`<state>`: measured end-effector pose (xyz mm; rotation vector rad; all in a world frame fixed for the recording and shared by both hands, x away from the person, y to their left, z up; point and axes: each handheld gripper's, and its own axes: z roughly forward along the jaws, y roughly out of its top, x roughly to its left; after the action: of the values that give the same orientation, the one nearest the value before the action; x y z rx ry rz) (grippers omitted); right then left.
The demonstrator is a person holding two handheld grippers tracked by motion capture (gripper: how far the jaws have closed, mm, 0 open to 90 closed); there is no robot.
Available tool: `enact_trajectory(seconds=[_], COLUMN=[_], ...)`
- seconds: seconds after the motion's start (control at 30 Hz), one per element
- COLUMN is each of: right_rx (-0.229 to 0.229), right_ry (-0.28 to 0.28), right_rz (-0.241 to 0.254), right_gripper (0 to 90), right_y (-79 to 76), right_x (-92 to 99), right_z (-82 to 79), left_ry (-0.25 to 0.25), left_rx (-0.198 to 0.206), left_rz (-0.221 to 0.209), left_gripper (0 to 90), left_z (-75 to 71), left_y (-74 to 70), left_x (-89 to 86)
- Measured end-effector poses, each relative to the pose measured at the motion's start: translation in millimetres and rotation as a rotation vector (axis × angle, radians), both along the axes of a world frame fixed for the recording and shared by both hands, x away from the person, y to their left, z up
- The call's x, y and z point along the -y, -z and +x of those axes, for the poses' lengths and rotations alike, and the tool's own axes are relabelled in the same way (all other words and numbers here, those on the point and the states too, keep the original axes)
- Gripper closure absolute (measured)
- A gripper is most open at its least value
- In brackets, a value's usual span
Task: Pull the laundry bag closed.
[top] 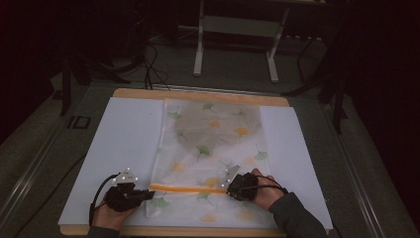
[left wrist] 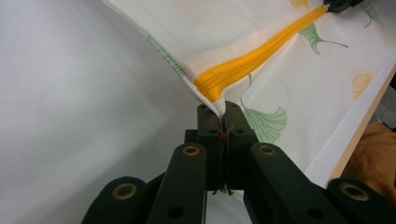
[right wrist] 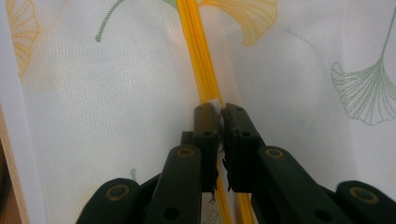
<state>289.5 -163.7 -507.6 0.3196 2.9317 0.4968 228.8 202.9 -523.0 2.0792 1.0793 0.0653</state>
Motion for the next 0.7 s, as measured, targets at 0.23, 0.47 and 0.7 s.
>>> enact_trajectory(seconds=[0.23, 0.47, 0.7], right_rx=[-0.003, -0.007, -0.006], right_ry=[0.011, 0.019, 0.023], right_rz=[0.013, 0.020, 0.021], right_gripper=[84.3, 84.3, 84.3], right_y=[0.3, 0.4, 0.4], right_x=[6.9, 11.2, 14.7], right_z=[-0.5, -0.6, -0.7], left_ry=[-0.001, 0.000, 0.000], left_rx=[-0.001, 0.000, 0.001], left_rz=[0.002, 0.001, 0.000], left_gripper=[88.3, 88.4, 88.3], left_z=[0.1, 0.1, -0.1], left_y=[0.0, 0.0, -0.2], left_x=[0.0, -0.1, -0.5])
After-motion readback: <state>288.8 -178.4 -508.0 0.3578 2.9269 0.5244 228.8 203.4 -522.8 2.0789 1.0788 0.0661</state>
